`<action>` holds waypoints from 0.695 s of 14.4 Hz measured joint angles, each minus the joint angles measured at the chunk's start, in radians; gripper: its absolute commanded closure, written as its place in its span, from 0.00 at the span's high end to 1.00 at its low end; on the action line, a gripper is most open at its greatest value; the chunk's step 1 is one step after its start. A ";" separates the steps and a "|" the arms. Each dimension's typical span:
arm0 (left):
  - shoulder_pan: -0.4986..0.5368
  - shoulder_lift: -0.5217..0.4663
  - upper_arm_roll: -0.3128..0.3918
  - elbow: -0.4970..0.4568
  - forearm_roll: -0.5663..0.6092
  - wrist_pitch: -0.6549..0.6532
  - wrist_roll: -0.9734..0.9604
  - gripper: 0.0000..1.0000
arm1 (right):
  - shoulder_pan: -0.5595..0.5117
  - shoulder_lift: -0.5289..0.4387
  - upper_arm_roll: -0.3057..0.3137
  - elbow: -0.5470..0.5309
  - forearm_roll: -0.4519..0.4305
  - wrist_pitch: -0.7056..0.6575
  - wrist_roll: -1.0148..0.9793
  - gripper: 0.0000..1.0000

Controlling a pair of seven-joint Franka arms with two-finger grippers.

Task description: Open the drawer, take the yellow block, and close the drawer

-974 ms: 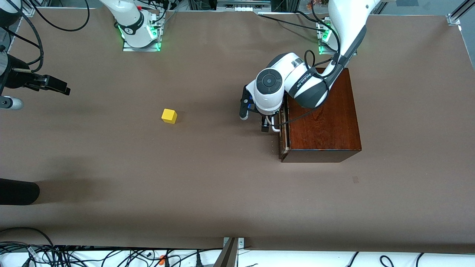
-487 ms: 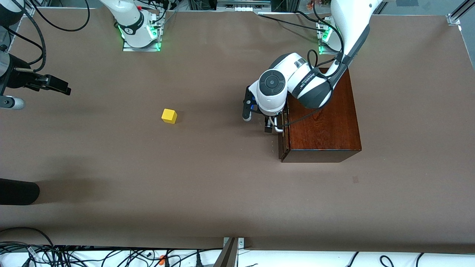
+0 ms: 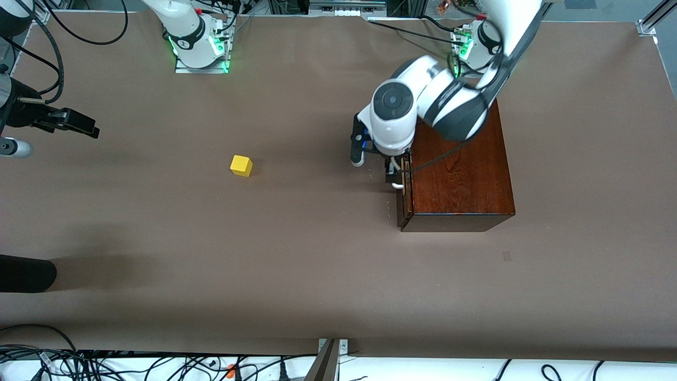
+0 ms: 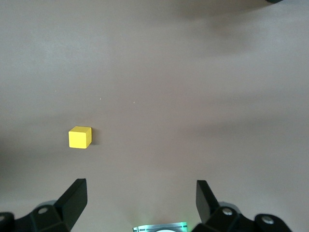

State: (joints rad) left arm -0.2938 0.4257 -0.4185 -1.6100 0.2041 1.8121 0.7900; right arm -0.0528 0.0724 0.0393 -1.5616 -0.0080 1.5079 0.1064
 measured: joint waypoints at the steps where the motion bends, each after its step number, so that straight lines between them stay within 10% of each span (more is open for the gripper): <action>1: 0.004 -0.037 0.000 0.004 -0.021 -0.040 -0.064 1.00 | 0.000 0.000 0.000 0.000 0.000 0.000 0.000 1.00; 10: 0.264 -0.221 0.013 0.167 -0.046 -0.395 -0.384 1.00 | -0.001 0.000 0.000 0.000 0.000 0.000 -0.001 1.00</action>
State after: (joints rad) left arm -0.0301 0.2043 -0.4055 -1.4431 0.1576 1.4174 0.4058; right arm -0.0541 0.0727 0.0395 -1.5611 -0.0079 1.5082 0.1054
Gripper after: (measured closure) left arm 0.000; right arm 0.000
